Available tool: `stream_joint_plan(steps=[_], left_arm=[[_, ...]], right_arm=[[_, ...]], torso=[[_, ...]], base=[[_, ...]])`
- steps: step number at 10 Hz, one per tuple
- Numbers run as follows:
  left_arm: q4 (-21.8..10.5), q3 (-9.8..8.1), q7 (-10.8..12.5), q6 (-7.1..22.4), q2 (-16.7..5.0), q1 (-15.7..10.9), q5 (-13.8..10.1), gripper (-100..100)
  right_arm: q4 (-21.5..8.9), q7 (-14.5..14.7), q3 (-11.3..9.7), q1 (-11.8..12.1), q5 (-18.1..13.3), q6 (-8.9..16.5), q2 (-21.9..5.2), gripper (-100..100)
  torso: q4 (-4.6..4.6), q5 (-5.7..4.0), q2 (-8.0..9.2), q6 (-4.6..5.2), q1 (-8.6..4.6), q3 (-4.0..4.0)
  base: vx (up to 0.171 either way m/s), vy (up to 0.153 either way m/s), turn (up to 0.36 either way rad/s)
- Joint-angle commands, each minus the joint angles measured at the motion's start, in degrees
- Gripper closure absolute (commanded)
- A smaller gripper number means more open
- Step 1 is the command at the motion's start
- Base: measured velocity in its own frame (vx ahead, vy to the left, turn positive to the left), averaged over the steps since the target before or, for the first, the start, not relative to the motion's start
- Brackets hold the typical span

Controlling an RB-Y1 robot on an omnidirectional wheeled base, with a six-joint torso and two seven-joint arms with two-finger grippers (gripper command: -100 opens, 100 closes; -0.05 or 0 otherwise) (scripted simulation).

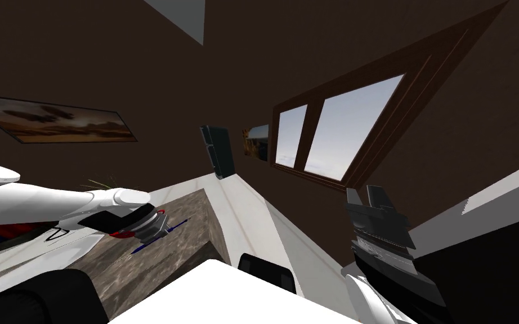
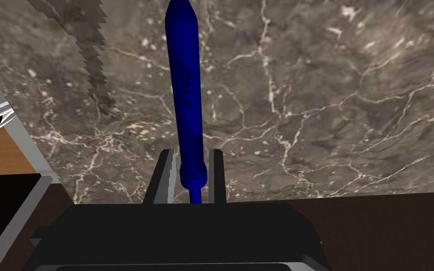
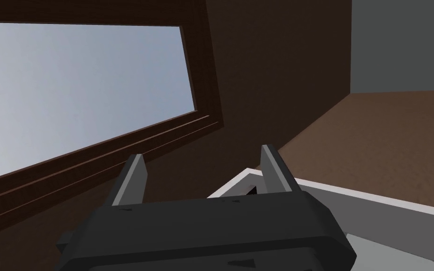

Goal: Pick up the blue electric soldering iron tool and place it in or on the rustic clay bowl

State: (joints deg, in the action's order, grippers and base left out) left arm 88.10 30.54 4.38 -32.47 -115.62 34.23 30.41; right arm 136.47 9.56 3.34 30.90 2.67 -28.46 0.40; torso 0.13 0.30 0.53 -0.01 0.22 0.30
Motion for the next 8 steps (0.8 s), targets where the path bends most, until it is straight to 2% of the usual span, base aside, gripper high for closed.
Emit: stream_joint_plan(steps=[1,2,8], left_arm=[[-0.8,-1.51,0.7,-0.1,-2.9,-1.0,-1.1,100],[-0.8,-1.51,0.7,-0.1,-3.0,-1.0,-1.1,100],[-0.7,-2.62,0.0,0.7,-11.4,-2.8,-7.3,100]], right_arm=[[0.0,0.0,0.0,0.0,0.0,0.0,0.0,0],[0.0,0.0,0.0,0.0,0.0,0.0,0.0,0],[0.0,0.0,0.0,0.0,0.0,0.0,0.0,0]], torso=[[0.0,0.0,0.0,0.0,0.0,0.0],[0.07,0.01,0.33,-0.04,0.03,0.19],[0.07,-0.05,0.14,-0.04,-0.14,0.11]], base=[[-0.236,0.003,0.111],[-0.207,-0.033,0.039],[-0.141,-0.024,0.063]])
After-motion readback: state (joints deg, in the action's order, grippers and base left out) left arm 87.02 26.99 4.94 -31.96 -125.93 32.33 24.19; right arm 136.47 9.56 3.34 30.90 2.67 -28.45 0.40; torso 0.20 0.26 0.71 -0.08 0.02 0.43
